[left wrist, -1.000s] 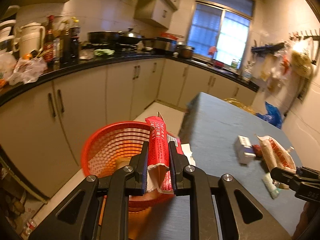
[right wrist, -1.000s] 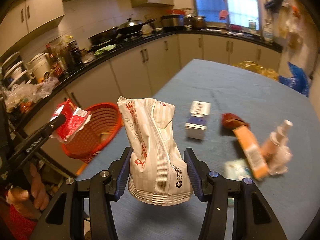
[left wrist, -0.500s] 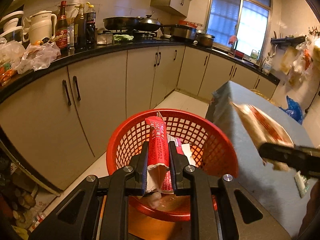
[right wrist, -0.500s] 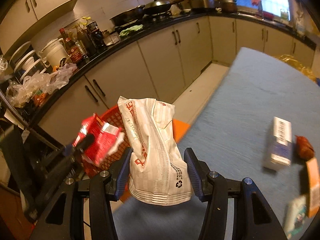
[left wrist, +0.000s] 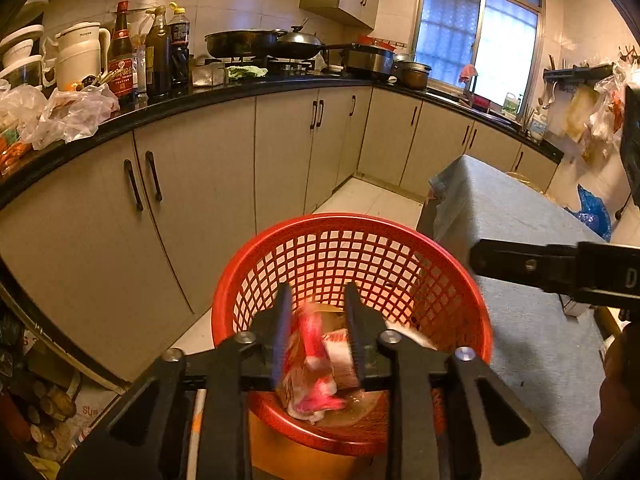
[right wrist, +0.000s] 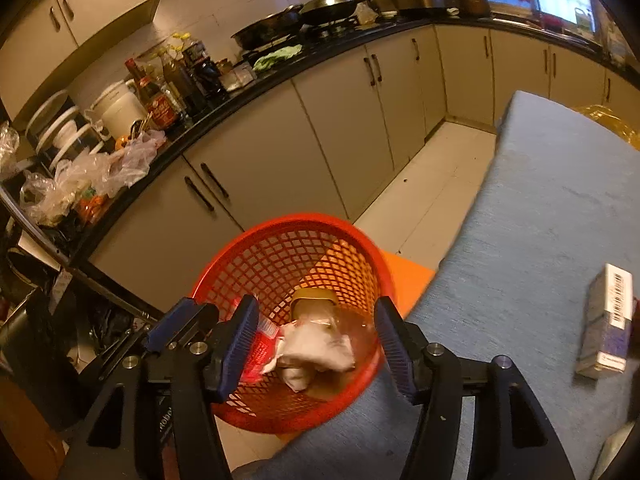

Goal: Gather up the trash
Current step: 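Open both tools to drop the tube and bag into the wastebasket, then grasp the tissue pack with the left tool while the right tool grasps the spray bottle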

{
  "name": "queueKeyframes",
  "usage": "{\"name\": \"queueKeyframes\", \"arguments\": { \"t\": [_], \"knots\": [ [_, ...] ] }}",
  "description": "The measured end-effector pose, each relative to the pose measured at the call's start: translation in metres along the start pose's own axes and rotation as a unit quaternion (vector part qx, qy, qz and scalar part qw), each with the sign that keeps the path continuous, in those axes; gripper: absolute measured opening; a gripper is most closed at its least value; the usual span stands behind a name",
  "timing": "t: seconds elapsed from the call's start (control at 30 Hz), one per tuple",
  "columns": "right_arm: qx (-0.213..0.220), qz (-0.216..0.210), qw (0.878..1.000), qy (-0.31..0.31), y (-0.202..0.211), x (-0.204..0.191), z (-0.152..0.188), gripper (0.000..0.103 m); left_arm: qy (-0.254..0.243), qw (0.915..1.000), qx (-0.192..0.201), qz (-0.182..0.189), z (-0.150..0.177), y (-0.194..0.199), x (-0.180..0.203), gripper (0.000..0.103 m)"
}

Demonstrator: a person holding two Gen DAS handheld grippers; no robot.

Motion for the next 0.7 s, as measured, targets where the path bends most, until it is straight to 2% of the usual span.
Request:
{"name": "queueKeyframes", "arguments": {
  "t": [0.03,0.23,0.37,0.53,0.7],
  "knots": [
    [0.007,0.006,1.0,-0.003,0.008,0.004,0.001,0.064,0.0,1.0,0.003,0.001,-0.001,0.003,0.001,0.033],
    [0.046,0.033,0.998,-0.008,0.061,0.024,0.01,0.064,-0.01,0.9996,0.021,0.016,-0.008,0.022,0.016,0.04],
    [0.08,0.057,0.995,-0.014,0.107,0.043,0.018,0.064,-0.025,0.9985,0.038,0.032,-0.013,0.041,0.038,0.042],
    [0.135,0.129,0.982,-0.037,0.18,0.087,0.032,0.064,-0.054,0.9954,0.051,0.06,-0.013,0.064,0.078,0.047],
    [0.191,0.2,0.959,-0.068,0.255,0.136,0.057,0.065,-0.091,0.9899,0.049,0.096,-0.004,0.077,0.13,0.048]
  ]
}}
Point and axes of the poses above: each gripper's, at about its wrist camera, not at the fingertips, and y roughly against the way its jaws point, x to its right, z to its underside, the point moved 7 cm from there along -y, roughly the way its jaws point, and after that the axes turned 6 degrees about -z, right-handed, at the moved point
